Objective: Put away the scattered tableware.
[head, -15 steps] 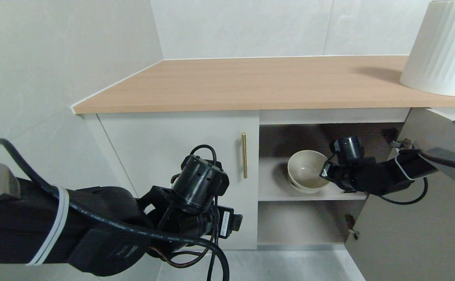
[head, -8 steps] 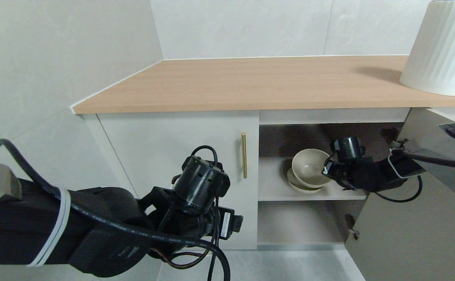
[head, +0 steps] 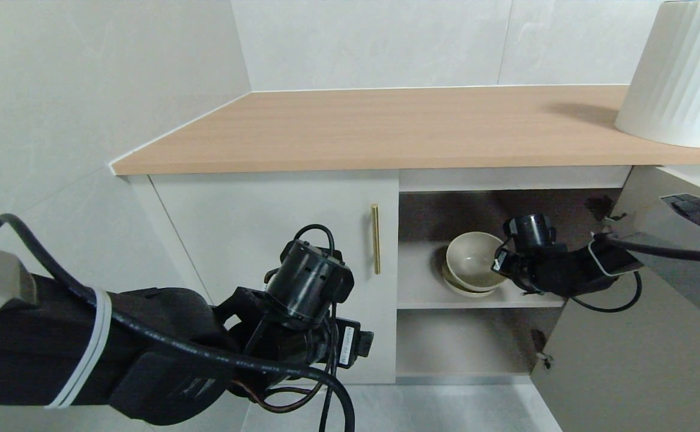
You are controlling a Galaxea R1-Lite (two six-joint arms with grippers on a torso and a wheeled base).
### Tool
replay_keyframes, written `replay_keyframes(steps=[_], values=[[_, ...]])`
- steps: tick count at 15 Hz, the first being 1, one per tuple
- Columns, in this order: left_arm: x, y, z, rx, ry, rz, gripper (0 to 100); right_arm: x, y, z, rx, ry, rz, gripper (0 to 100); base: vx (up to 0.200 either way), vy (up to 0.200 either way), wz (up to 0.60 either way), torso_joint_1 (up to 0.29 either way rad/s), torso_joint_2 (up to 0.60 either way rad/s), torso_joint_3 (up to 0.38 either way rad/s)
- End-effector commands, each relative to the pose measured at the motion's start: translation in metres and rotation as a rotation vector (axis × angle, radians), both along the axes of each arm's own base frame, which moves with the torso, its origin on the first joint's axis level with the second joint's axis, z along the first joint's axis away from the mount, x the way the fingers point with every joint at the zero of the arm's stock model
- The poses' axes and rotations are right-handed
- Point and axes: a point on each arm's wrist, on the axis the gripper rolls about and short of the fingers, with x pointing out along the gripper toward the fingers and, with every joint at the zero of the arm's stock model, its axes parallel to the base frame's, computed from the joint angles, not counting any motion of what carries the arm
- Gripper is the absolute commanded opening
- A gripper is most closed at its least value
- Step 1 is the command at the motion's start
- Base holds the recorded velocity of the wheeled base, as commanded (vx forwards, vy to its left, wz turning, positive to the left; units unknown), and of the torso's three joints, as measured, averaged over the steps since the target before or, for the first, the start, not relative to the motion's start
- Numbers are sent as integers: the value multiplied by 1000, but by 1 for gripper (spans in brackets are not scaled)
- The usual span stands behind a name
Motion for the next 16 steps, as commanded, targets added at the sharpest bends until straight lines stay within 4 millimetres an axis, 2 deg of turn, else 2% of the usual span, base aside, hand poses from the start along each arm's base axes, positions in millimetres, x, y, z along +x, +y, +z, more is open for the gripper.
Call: replay_keyframes(steps=[1,5,8,10,12,13,14,15,16], values=[[0,0,0,0,1,1,100,0,0,-1,0,3,2,100,0,0,0,0,0,0],[0,0,0,0,1,1,100,-4,5,3,4,3,19,100,0,0,0,0,0,0],[1,1,2,-12,-2,7,100,-21,19,13,16,14,83,100,0,0,0,0,0,0],[5,9,15,-84,-26,65,100,-54,28,38,77,32,241,100,0,0,0,0,0,0],[8,37,49,-200,-111,117,100,-103,28,74,103,22,421,100,0,0,0,0,0,0],[6,44,56,-221,-122,118,100,-113,29,83,104,4,438,100,0,0,0,0,0,0],[-1,59,75,-273,-158,103,100,-141,31,100,108,-25,490,100,0,0,0,0,0,0],[-5,65,80,-279,-170,99,100,-151,33,105,103,-35,515,100,0,0,0,0,0,0],[-19,81,78,-226,-200,74,100,-178,32,110,46,-44,589,100,0,0,0,0,0,0]])
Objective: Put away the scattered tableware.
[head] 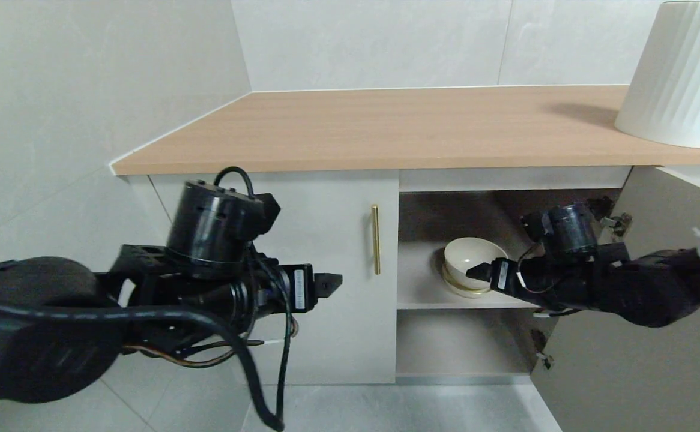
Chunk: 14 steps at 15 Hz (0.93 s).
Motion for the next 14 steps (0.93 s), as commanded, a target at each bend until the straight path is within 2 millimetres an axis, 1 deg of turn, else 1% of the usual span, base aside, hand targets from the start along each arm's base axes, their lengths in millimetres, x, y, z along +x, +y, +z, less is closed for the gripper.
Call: replay_keyframes(steps=[1,2,3,4,5,7,8,9,10,13,14], values=[[-35,37,17,48,-101,-33,100,-64,-5,38,-44,-103,150,100,0,0,0,0,0,0],[-52,47,15,87,-133,-72,100,-73,-10,42,-78,-94,168,100,0,0,0,0,0,0],[-63,54,20,82,-164,-80,100,-84,-15,50,-87,-80,172,100,0,0,0,0,0,0],[-65,55,21,74,-168,-78,100,-87,-16,52,-89,-75,172,100,0,0,0,0,0,0],[-76,64,26,15,-175,-59,100,-105,-26,63,-101,-63,164,100,0,0,0,0,0,0],[-86,70,25,17,-158,-59,100,-128,-36,75,-96,-65,168,100,0,0,0,0,0,0],[-87,71,24,20,-148,-62,100,-131,-37,77,-93,-69,174,100,0,0,0,0,0,0],[-88,71,13,35,-107,-62,100,-133,-37,77,-105,-68,169,100,0,0,0,0,0,0],[-86,69,8,46,-85,-64,100,-133,-37,77,-110,-68,163,100,0,0,0,0,0,0],[-86,66,6,52,-74,-73,100,-137,-32,70,-129,-47,187,100,0,0,0,0,0,0],[-83,64,2,62,-54,-78,100,-136,-30,67,-144,-40,186,100,0,0,0,0,0,0]])
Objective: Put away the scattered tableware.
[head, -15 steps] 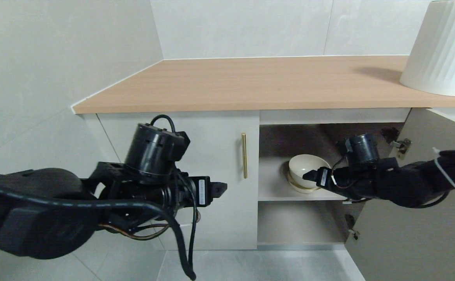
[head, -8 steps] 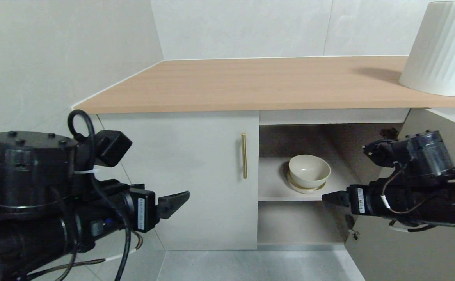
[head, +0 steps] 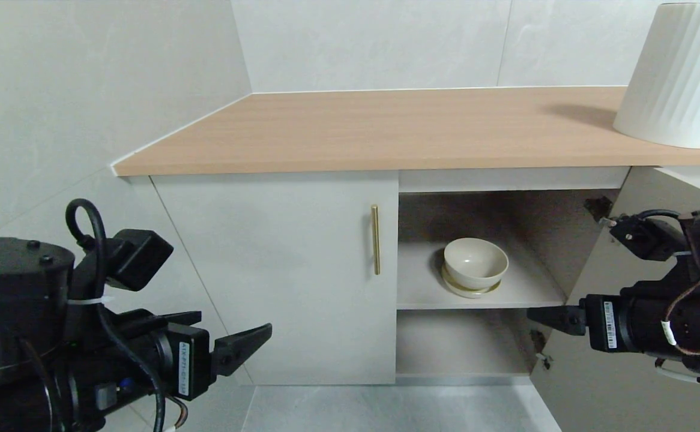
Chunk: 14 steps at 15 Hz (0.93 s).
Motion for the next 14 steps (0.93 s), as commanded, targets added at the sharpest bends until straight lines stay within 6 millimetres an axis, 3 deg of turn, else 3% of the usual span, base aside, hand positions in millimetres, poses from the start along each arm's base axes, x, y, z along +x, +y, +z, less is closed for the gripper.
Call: replay_keyframes(steps=[1,14], values=[[6,-6,-8,17,41,-1,100,0,5,-6,-33,11,7,100,-200,0,0,7,7,2],[10,-9,-14,26,66,7,100,-1,7,-12,-69,23,8,100,-200,0,0,4,1,2]])
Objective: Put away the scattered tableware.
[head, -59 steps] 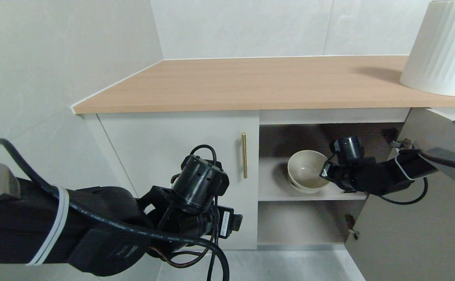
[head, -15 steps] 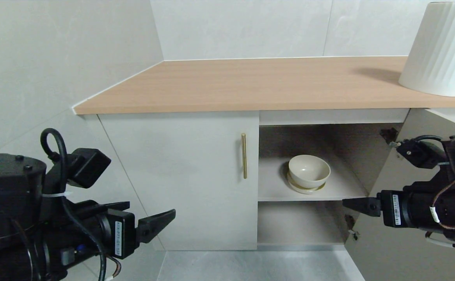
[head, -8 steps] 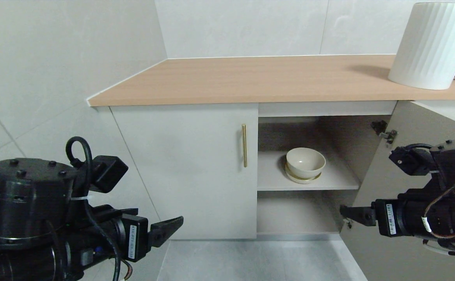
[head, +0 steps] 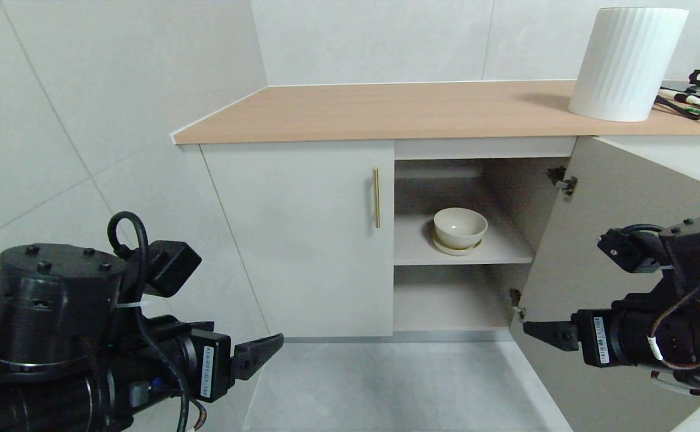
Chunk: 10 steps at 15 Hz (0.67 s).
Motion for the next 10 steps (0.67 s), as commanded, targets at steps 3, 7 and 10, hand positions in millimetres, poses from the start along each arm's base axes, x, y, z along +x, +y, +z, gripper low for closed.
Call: replay_keyframes(steps=[3,7,10], values=[[0,0,-1,1,2,0,100,0,2,-1,-2,5,7,100,-133,0,0,5,3,0],[1,0,0,1,0,2,100,-1,1,0,-1,2,5,100,0,0,0,0,0,0],[1,0,0,0,-1,2,100,-1,1,0,0,3,6,100,0,0,0,0,0,0]])
